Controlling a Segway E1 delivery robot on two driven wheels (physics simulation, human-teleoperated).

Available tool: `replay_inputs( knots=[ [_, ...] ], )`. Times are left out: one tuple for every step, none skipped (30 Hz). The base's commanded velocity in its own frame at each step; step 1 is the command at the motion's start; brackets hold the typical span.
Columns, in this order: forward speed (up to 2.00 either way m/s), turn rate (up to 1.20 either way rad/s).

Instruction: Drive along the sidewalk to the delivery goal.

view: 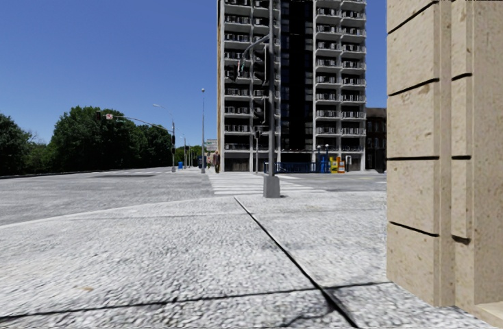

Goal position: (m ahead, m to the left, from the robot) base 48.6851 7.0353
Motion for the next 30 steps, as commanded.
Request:
replay_inputs(
  knots=[
    [2.00,0.00],
    [2.00,0.00],
    [2.00,0.00],
    [2.00,0.00],
    [2.00,0.00],
    [2.00,0.00],
    [2.00,0.00],
    [2.00,0.00],
    [2.00,0.00],
    [2.00,0.00],
    [2.00,0.00],
    [2.00,0.00],
    [2.00,0.00],
    [2.00,0.00],
    [2.00,0.00],
    [2.00,0.00],
    [2.00,0.00],
    [2.00,0.00],
    [2.00,0.00],
    [2.00,0.00],
    [2.00,0.00],
    [2.00,0.00],
    [2.00,0.00],
    [2.00,0.00],
    [2.00,0.00],
    [2.00,0.00],
    [2.00,0.00],
    [2.00,0.00],
    [2.00,0.00],
    [2.00,0.00]
  ],
)
